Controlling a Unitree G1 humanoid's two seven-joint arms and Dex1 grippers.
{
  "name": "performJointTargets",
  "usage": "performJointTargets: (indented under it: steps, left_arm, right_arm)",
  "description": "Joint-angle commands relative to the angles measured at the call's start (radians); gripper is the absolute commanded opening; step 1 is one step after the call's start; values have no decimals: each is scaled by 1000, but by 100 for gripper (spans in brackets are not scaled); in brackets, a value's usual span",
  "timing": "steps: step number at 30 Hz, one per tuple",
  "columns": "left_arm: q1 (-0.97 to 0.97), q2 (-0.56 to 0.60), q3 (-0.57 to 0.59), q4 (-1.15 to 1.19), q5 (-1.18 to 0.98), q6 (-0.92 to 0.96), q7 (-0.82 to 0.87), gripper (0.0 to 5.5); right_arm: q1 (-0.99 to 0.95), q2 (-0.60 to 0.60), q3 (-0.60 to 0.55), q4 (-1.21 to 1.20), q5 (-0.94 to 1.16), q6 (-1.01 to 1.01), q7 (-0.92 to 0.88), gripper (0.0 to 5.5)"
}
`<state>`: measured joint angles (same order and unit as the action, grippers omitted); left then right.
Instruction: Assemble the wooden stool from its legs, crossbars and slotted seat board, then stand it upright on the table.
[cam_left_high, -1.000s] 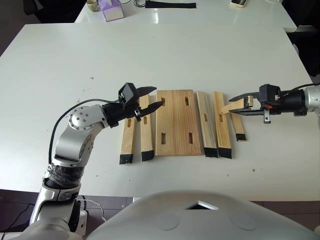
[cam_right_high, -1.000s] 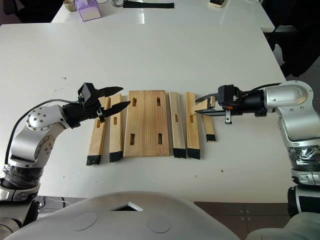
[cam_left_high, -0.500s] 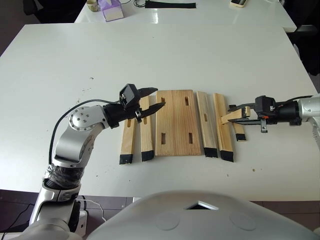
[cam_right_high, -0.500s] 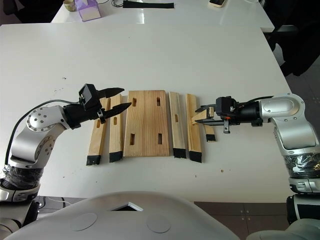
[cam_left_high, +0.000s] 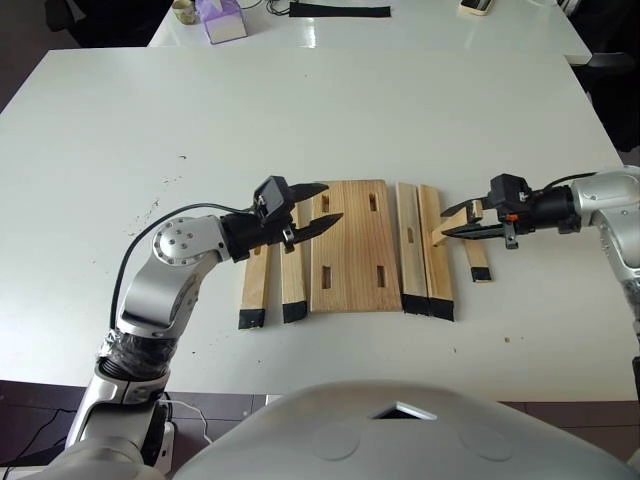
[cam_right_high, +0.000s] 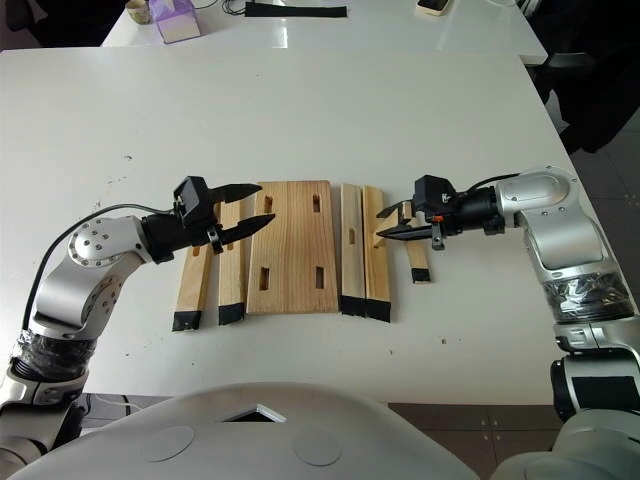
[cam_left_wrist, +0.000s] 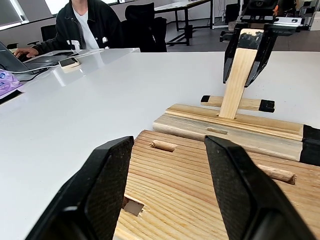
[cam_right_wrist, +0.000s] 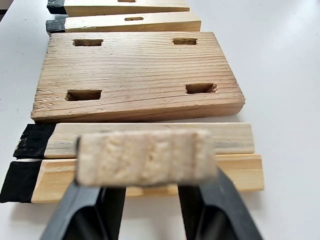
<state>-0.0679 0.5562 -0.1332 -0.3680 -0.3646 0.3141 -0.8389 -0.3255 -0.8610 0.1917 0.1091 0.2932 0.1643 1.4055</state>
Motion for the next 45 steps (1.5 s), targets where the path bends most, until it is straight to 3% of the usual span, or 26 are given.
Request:
performJointTargets:
  steps: [1, 15, 24, 25, 32, 34, 45]
  left_arm:
    - [-9, 9, -14, -1, 0, 16, -16, 264]
    - [-30, -4, -46, 12, -1, 25, -41, 264]
    - [-43, 1, -39, 23, -3, 28, -62, 264]
    - [-43, 1, -39, 22, -3, 28, -63, 264]
    - [-47, -1, -36, 30, 0, 24, -63, 264]
    - [-48, -3, -35, 31, 1, 24, -60, 264]
    - [-13, -5, -2, 15, 0, 15, -37, 264]
  right_arm:
    - [79, 20, 66, 30, -45, 32, 8, 130]
    - [116, 94, 101, 117, -70, 11, -37, 130]
    - [159, 123, 66, 135, -65, -17, -126, 130]
    - [163, 125, 63, 135, -64, -22, -136, 167]
    - [176, 161, 23, 133, -54, -53, -201, 258]
    - [174, 165, -1, 120, -43, -57, -218, 290]
    - [230, 95, -286, -370, 261, 221, -315, 290]
